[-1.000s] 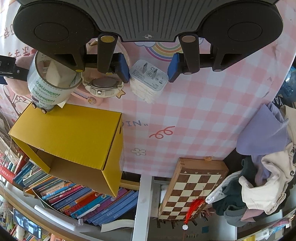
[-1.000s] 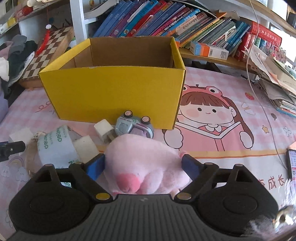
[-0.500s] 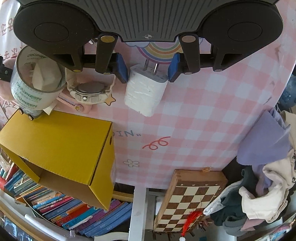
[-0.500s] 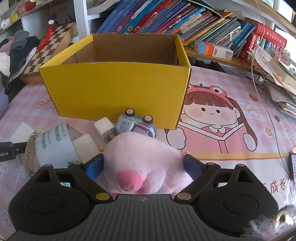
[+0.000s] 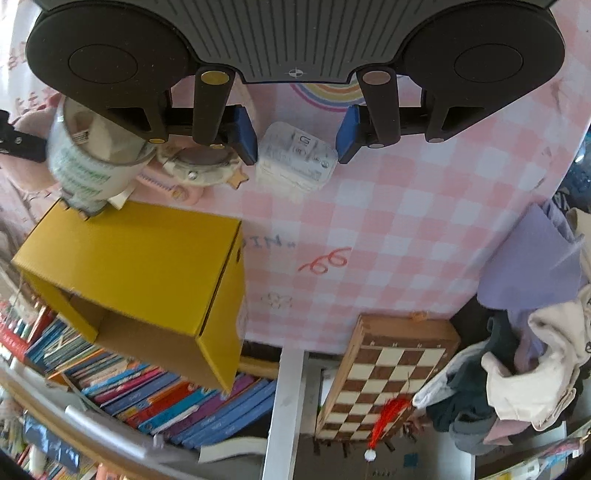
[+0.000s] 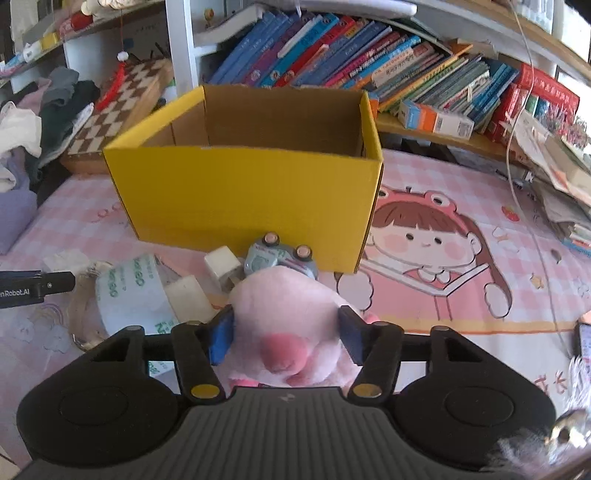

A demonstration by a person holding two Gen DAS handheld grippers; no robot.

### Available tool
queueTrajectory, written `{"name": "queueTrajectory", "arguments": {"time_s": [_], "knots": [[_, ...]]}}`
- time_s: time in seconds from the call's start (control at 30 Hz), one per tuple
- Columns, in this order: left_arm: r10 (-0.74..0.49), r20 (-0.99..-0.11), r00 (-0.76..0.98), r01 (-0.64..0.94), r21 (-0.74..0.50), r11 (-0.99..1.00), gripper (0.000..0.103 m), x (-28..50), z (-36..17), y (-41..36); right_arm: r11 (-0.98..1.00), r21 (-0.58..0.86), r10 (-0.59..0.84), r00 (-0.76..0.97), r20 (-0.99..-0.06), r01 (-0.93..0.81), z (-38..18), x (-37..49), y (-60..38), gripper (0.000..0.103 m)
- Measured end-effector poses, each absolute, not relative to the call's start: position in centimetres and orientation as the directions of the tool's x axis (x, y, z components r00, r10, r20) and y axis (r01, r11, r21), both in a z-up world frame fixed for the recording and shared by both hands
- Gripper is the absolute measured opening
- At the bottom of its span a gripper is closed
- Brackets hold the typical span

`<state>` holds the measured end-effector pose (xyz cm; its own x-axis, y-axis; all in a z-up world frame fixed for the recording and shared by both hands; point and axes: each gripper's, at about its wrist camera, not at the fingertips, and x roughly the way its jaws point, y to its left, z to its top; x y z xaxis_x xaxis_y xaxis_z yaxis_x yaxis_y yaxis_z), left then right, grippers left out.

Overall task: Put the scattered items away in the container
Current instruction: 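Close the right gripper on the pink plush while the left gripper grasps the white charger plug, then lift the plush with the right gripper while the left gripper carries the charger over the yellow box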

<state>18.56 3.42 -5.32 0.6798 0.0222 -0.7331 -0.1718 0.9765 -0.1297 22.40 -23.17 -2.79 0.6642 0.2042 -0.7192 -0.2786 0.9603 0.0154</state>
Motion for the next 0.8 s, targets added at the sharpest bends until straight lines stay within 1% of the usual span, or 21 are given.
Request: {"name": "queueTrajectory", "arguments": {"time_s": [0.23,0.4,0.6,0.8], "knots": [[0.008,-0.718,0.696,-0.166,-0.151,0.974,0.044,17.8,-4.2,3.4,0.955,0.057,0.245,0.671,-0.700,-0.290,-1.6,21.9,-23.8,0.047],[0.004,-0.695,0.719,-0.171,-0.171,0.970,0.044,17.2,-3.3,3.6,0.951,0.051,0.260,0.696,-0.669,-0.305,-0.6,21.1,-23.9,0.047],[-0.005,-0.674,0.739,-0.162,-0.185,0.969,0.044,16.5,-2.1,3.6,0.951,0.053,0.258,0.689,-0.677,-0.304,-0.5,21.0,-24.0,0.047],[-0.020,-0.634,0.773,-0.123,-0.181,0.976,0.044,16.3,-0.1,3.0,0.953,0.054,0.260,0.710,-0.654,-0.299,0.9,21.0,-24.6,0.047]]}}
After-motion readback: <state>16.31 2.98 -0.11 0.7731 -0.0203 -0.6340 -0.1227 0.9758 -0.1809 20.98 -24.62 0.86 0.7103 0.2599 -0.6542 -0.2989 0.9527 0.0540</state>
